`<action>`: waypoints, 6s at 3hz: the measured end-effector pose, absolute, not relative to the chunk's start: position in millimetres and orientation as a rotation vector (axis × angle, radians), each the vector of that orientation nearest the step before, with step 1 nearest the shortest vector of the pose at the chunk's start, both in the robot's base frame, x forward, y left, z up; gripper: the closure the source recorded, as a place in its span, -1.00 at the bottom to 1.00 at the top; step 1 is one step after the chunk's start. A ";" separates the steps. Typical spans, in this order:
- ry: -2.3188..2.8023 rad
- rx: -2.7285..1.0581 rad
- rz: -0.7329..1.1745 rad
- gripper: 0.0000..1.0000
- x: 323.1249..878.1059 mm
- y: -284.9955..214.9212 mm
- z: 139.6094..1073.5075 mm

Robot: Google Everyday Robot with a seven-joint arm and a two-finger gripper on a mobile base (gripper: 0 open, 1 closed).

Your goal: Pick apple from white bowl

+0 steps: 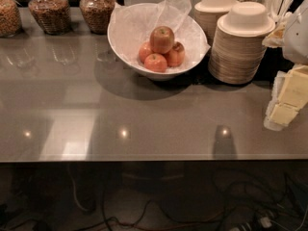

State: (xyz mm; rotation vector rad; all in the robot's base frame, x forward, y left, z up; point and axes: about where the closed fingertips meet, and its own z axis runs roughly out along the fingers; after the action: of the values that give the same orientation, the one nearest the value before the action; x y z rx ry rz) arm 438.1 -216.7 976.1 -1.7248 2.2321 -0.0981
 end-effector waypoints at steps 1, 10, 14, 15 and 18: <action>2.228 -1.720 -0.100 -1.00 438.8 -216.0 976.4; 1.928 -1.191 0.065 -1.00 672.7 -98.6 946.5; 1.845 -1.014 0.183 -1.00 700.0 -75.1 931.4; 1.838 -1.015 0.213 -1.00 706.0 -65.9 925.1; 1.792 -1.031 0.265 -1.00 731.5 -38.9 917.8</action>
Offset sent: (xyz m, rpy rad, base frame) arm 0.0414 0.0270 -0.0283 0.1757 -0.1115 -0.0109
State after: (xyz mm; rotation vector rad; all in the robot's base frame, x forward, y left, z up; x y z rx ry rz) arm 731.5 -38.9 917.8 -1.0314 1.7923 0.2648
